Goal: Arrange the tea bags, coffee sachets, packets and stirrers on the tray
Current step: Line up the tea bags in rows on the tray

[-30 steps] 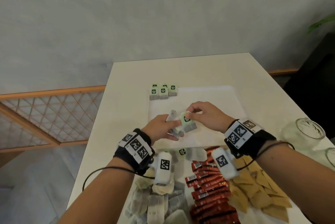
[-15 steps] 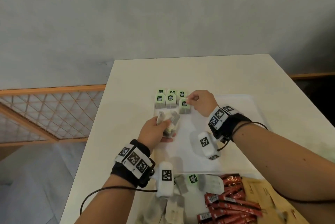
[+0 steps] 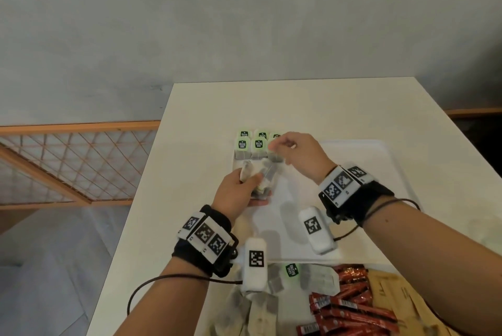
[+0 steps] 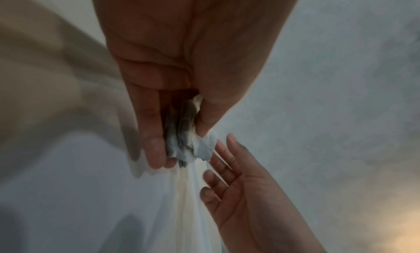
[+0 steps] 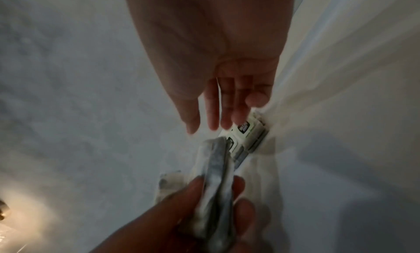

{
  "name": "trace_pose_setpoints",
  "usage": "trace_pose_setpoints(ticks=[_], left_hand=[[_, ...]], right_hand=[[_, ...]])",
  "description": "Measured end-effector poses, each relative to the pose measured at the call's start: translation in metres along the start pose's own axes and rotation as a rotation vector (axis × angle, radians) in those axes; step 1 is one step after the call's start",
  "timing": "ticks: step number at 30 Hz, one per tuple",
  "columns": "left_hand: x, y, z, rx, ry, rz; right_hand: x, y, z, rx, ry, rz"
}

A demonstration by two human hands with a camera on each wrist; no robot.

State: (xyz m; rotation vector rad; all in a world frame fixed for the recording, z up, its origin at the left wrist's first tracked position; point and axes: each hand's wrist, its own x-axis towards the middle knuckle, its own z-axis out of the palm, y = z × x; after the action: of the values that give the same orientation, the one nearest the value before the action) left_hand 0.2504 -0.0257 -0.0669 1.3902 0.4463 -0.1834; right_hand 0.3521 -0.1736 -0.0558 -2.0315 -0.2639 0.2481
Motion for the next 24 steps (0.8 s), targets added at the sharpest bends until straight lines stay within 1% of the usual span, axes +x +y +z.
trace_pose_setpoints(ticks=[2, 3, 8, 13, 15, 17, 19, 22, 24], left_hand=[[-0.005, 0.002, 0.004, -0.009, -0.009, 0.018], [-0.007, 0.003, 0.006, -0.009, -0.019, 0.022], [-0.019, 0.006, 0.015, -0.046, -0.027, -0.005], [-0.031, 0.009, 0.016, -0.105, -0.054, -0.009], [-0.037, 0.008, 0.015, -0.098, -0.016, -0.008], [-0.039, 0.005, 0.016, -0.067, 0.074, -0.004], [-0.042, 0.002, 0.02, -0.025, 0.131, -0.001], [-0.046, 0.0, 0.033, 0.027, 0.133, 0.002], [-0.05, 0.002, 0.04, 0.02, 0.123, 0.012]], right_hand=[[-0.018, 0.0, 0.001, 0.025, -0.125, 0.046], [-0.024, 0.003, 0.001, 0.038, -0.14, 0.055], [-0.048, 0.005, -0.01, 0.178, -0.046, 0.021], [-0.063, -0.004, -0.025, 0.244, 0.056, -0.004], [-0.069, -0.005, -0.03, 0.254, 0.104, -0.022], [-0.076, -0.005, -0.032, 0.23, 0.149, -0.048], [-0.082, -0.003, -0.029, 0.155, 0.171, -0.079], [-0.09, 0.001, -0.016, -0.084, 0.186, -0.162], [-0.098, 0.0, -0.008, -0.17, 0.165, -0.218]])
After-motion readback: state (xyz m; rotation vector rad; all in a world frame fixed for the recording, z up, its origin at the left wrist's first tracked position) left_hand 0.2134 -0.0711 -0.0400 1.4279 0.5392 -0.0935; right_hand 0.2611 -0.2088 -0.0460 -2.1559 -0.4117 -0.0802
